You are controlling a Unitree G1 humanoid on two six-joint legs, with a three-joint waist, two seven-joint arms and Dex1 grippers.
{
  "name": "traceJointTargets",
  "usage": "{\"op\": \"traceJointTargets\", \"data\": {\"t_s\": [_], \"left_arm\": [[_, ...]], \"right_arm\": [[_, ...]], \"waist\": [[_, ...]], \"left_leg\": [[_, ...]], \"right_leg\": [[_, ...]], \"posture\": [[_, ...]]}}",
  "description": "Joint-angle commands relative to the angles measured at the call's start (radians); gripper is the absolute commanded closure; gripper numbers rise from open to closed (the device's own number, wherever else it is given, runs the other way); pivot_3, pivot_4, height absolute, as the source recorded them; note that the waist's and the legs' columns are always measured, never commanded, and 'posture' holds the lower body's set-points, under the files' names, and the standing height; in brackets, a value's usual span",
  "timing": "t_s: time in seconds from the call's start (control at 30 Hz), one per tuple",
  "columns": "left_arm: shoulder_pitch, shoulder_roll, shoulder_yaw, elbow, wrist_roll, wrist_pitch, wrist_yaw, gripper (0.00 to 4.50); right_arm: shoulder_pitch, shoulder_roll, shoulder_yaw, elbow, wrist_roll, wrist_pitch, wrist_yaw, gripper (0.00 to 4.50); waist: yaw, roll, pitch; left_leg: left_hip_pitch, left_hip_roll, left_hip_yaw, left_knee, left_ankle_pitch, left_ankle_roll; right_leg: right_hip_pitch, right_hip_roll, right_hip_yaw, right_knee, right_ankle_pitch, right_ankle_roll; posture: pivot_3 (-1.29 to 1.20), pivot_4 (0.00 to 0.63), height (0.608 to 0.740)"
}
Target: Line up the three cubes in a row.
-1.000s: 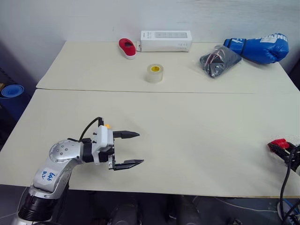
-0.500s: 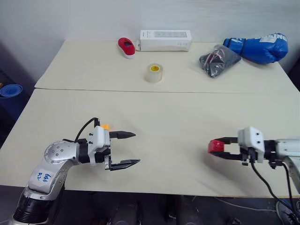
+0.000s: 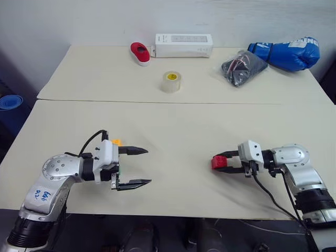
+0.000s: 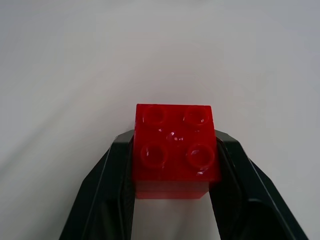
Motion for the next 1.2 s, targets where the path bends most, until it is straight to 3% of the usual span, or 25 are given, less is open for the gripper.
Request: {"op": "traceJointTargets", "data": {"t_s": [0.03,0.27,0.47,0.67,0.77,0.9,1.03,1.2], "left_arm": [[-0.003,0.013,0.03,0.004,-0.011,-0.015,-0.012,0.0],[0.045,0.036,0.149,0.032,-0.04,-0.002,-0.002,0.0],[0.211,0.118,0.423,0.098,-0.12,0.076,-0.05,0.0],[0.292,0.194,0.572,0.437,-0.038,-0.041,-0.13,0.0],[0.302,0.214,0.557,0.524,0.014,-0.124,-0.16,0.0],[0.267,0.226,0.526,0.651,0.09,-0.259,-0.167,0.0],[0.22,0.194,0.404,0.45,0.023,-0.136,-0.188,0.0],[0.212,0.159,0.272,0.301,0.041,-0.066,-0.152,0.0]], "right_arm": [[-0.014,0.012,-0.007,0.032,-0.002,-0.047,0.015,2.28],[0.017,-0.011,-0.07,-0.052,0.07,-0.043,0.016,0.01],[0.154,-0.073,-0.211,-0.26,0.213,0.106,-0.031,0.01],[0.322,-0.027,-0.344,-0.384,0.375,0.119,-0.015,0.01],[0.388,0.003,-0.358,-0.434,0.374,0.132,-0.065,0.01],[0.427,0.001,-0.333,-0.493,0.422,0.199,-0.029,0.01],[0.388,0.007,-0.34,-0.493,0.402,0.183,-0.048,0.01],[0.39,0.01,-0.313,-0.537,0.39,0.205,-0.061,0.01]], "waist": [[-0.004,0.0,0.0],[-0.007,0.0,0.0],[-0.006,0.0,0.0],[-0.004,0.0,0.0],[-0.003,0.0,0.0],[-0.005,0.0,0.0],[-0.002,0.0,0.0],[-0.008,0.0,0.0]], "left_leg": [[0.0,0.0,0.0,0.0,0.0,0.0],[-0.001,0.0,-0.001,0.0,0.0,0.0],[-0.002,0.001,-0.002,0.0,0.0,-0.001],[-0.001,0.001,-0.002,0.0,-0.002,-0.001],[-0.001,0.001,-0.001,-0.001,-0.003,-0.001],[-0.001,0.001,-0.001,-0.001,-0.005,-0.001],[-0.001,0.001,-0.001,-0.001,-0.005,-0.001],[-0.001,0.001,-0.001,-0.003,-0.005,-0.002]], "right_leg": [[0.0,0.0,0.0,0.0,0.0,0.0],[-0.001,0.0,-0.001,0.0,0.0,0.0],[-0.001,0.0,-0.001,-0.001,0.0,0.0],[-0.002,0.0,-0.001,-0.004,-0.001,-0.001],[-0.002,-0.001,-0.001,-0.003,-0.001,-0.002],[-0.002,-0.002,0.0,-0.004,-0.001,-0.001],[-0.003,-0.002,0.001,-0.003,-0.001,-0.001],[-0.003,-0.001,0.0,0.0,-0.001,-0.001]], "posture": [[0.0,0.15,0.74],[0.0,0.15,0.74],[0.0,0.15,0.74],[0.0,0.15,0.74],[0.0,0.15,0.74],[0.0,0.15,0.74],[0.0,0.15,0.74],[0.0,0.15,0.74]]}}
